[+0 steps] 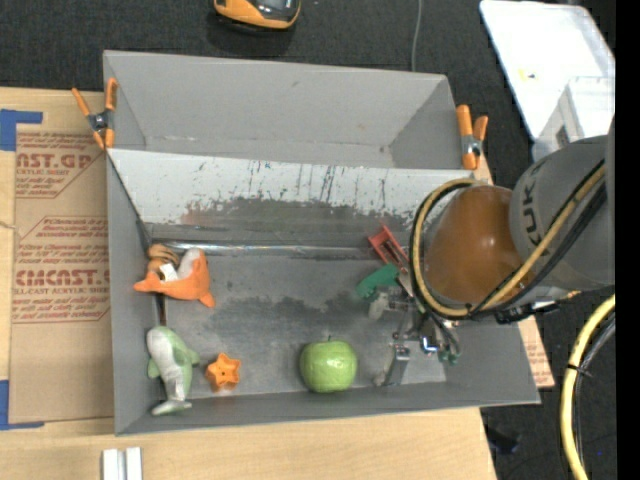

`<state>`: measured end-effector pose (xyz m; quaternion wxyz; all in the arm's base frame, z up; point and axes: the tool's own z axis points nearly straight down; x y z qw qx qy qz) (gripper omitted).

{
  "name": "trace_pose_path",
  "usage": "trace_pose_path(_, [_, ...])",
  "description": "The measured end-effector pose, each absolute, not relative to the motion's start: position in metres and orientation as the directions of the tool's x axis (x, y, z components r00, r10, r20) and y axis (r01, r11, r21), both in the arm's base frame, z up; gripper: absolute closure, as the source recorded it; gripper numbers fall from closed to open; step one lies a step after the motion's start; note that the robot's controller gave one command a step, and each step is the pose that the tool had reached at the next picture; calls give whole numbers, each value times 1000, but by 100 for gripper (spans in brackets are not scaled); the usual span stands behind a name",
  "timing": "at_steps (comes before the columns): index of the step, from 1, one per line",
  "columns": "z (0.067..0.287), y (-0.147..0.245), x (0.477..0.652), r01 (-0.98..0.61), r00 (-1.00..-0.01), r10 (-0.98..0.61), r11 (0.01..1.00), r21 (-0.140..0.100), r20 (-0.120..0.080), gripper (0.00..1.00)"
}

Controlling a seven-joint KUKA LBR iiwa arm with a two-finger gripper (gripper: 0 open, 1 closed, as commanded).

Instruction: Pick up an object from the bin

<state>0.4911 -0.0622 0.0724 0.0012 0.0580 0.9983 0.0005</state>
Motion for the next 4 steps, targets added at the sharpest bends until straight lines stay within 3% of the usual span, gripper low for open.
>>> trace_pose_path(1, [72,-32,491,26,-1000,26,1000,1,-3,0])
trace_pose_path(2, [71,27,505,57,-998,57,998,3,-6,0])
trace_pose_path(3, [71,52,499,160,-987,160,987,0,-7,0])
trace_pose_path(4, [71,113,498,104,-995,104,995,2,-10,0])
